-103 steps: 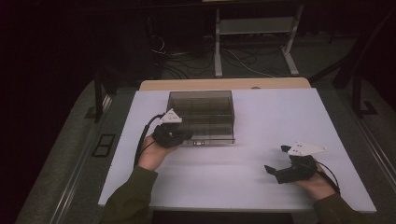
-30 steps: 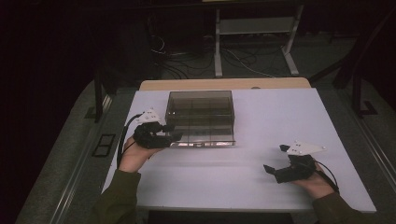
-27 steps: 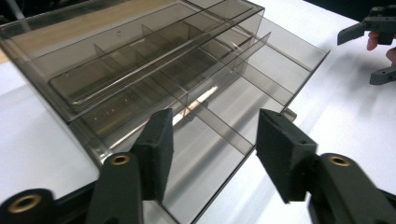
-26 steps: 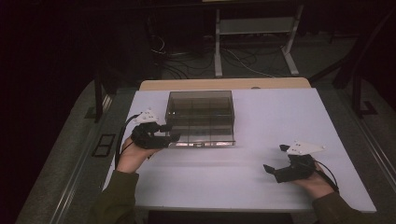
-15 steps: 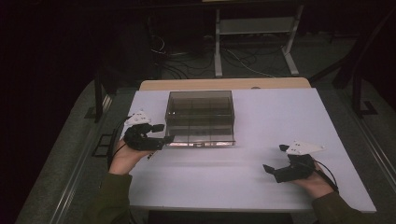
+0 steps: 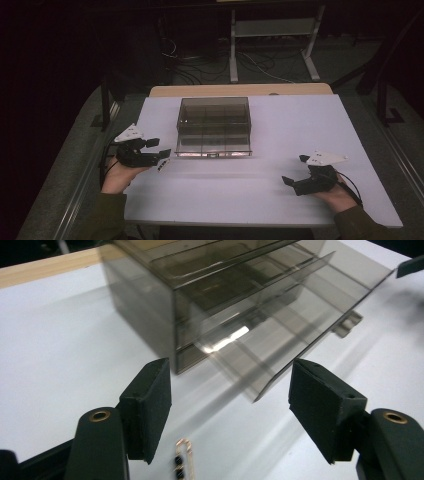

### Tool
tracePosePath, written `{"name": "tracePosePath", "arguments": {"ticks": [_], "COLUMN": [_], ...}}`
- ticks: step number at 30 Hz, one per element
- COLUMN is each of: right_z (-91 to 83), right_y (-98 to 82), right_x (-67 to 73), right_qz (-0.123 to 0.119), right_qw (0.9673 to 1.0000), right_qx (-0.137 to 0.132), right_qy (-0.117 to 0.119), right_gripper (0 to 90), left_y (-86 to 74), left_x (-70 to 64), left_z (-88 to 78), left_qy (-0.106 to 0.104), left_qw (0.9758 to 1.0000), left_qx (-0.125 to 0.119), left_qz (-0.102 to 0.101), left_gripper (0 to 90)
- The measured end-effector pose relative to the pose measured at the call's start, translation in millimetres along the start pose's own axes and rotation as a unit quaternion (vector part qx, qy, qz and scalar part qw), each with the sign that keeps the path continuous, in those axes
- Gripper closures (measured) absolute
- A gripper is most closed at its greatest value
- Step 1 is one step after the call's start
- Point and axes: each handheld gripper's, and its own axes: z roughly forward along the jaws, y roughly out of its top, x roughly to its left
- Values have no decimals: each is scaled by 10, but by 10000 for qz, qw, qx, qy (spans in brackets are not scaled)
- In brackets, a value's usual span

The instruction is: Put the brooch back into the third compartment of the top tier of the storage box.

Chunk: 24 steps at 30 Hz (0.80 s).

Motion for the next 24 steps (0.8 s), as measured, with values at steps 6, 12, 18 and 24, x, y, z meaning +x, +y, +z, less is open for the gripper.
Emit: {"name": "tracePosePath", "arguments": {"ticks": [6, 12, 18, 24], "right_z": [-16, -8, -13, -8], "right_y": [-3, -1, -3, -1], "right_x": [8, 13, 19, 17], "right_qz": [-36, -62, -58, -69], "right_qw": [10000, 10000, 10000, 10000], "right_qx": [-13, -3, -4, 0], "right_qy": [-6, -13, -17, -20], "right_gripper": [6, 5, 5, 5], "left_y": [-110, -199, -252, -326], "left_x": [61, 101, 90, 94], "left_z": [13, 97, 157, 242], "left_qy": [51, 115, 307, 296], "left_qw": [9999, 9997, 9989, 9983], "left_qx": [72, 221, 342, 475], "left_qz": [-50, -59, -47, -133], "left_gripper": [458, 552, 619, 670]}}
